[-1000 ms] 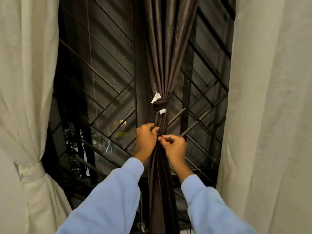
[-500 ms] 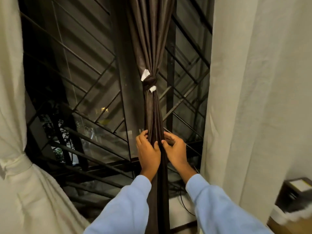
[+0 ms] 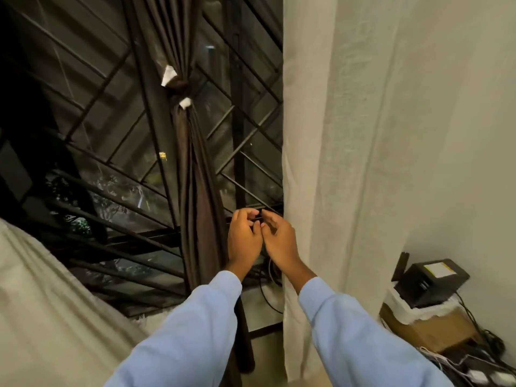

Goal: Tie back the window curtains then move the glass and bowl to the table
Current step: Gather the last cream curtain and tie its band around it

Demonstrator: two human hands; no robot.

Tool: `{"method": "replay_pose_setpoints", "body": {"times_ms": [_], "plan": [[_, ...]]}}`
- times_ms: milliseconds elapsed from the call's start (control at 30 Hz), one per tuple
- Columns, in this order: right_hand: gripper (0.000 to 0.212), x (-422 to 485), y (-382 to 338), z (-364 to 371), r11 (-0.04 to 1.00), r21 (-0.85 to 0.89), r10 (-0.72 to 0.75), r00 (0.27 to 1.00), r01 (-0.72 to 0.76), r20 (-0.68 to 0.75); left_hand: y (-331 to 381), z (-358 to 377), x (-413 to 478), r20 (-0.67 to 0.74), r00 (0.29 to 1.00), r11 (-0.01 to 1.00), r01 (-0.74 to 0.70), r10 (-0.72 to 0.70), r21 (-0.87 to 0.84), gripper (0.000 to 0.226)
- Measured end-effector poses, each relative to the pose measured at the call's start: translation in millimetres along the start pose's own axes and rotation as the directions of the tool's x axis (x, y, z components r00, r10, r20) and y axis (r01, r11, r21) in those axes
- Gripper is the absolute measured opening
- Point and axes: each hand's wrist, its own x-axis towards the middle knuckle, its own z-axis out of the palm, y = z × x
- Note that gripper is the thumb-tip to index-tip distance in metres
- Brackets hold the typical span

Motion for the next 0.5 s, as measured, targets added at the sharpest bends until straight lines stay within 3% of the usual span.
{"method": "replay_pose_setpoints", "body": {"times_ms": [200,300,500], "plan": [[0.038,-9.5,25.0,-64.1,0.999,0.033,0.007,1.000,-0.008,0.029,18.4,57.6,-25.9,0.056,0.994,0.993,0.102,-0.098,-0.066,0.032],[0.039,-3.3,31.5,-89.3,0.999,0.043,0.006,0.999,-0.008,0.053,21.9,70.2,-21.5,0.062,0.993,0.994,0.105,-0.104,-0.010,0.041],[0.040,38.3,18.8,-104.2,0.989,-0.056,-0.145,0.978,0.138,-0.147,34.0,70.9,22.3,0.126,0.988,0.996,0.081,-0.085,0.041,0.057]]}}
